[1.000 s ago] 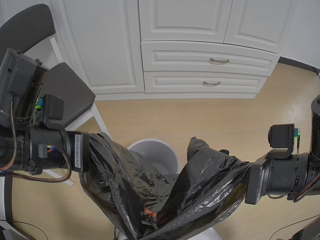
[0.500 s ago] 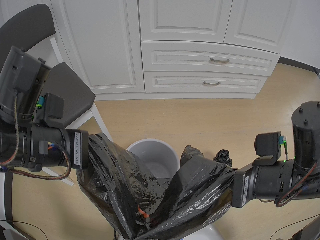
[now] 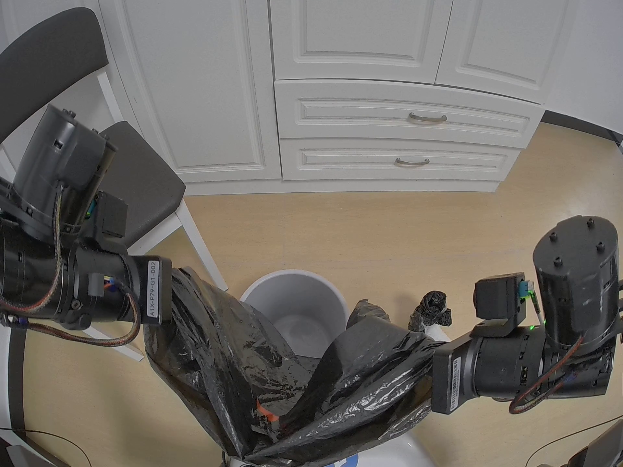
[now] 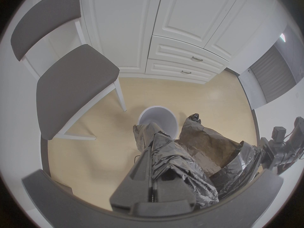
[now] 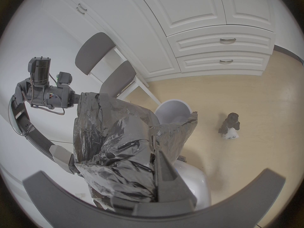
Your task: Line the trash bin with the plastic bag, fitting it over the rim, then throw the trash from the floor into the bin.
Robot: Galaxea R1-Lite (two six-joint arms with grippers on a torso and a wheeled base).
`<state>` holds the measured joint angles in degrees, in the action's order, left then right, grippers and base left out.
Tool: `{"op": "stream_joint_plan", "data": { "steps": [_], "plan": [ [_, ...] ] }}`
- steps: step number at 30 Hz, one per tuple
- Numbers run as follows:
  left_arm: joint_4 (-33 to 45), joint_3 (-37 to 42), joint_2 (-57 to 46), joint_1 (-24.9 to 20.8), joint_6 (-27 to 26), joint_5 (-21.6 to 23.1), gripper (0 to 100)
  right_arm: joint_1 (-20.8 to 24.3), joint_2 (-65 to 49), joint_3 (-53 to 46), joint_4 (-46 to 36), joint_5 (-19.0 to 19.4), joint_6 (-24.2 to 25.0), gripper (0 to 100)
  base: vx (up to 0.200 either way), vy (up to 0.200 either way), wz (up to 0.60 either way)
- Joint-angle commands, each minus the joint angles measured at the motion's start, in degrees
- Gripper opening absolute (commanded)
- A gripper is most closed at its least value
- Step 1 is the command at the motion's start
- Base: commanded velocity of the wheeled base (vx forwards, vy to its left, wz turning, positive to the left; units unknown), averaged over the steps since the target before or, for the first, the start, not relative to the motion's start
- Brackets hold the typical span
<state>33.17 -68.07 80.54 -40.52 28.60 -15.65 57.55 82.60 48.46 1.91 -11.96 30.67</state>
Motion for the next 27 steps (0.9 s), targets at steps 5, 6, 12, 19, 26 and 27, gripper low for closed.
{"op": "stream_joint_plan", "data": {
  "steps": [5,6,12,19,26,27],
  "plan": [
    [-0.30,-2.50,2.51,-3.60,0.32,0.01,0,0.02,-0.51,-1.96,-0.60,-0.43,-0.96,0,0.000,0.000,0.00],
    [0.05,-3.29,3.66,-4.21,0.40,0.01,0,0.02,-0.60,-2.23,-0.51,-0.52,-1.40,0,0.000,0.000,0.00],
    [0.58,-6.90,5.68,-6.15,0.58,-0.17,0,0.02,-0.78,-3.46,-0.51,-0.61,-3.43,0,0.000,0.000,0.00],
    [0.49,-7.43,6.64,-6.15,0.14,-0.08,0,-1.39,-1.57,-5.22,0.11,-0.52,-6.68,0,0.000,0.000,0.00],
    [0.40,-10.94,9.98,-6.15,0.32,-0.08,0,-2.00,-1.04,-5.48,0.11,-0.43,-6.77,0,0.000,0.000,0.00],
    [0.40,-11.29,10.16,-6.15,0.32,-0.08,0,-2.09,-0.87,-5.48,0.11,-0.43,-6.77,0,0.000,0.000,0.00]
  ]
}}
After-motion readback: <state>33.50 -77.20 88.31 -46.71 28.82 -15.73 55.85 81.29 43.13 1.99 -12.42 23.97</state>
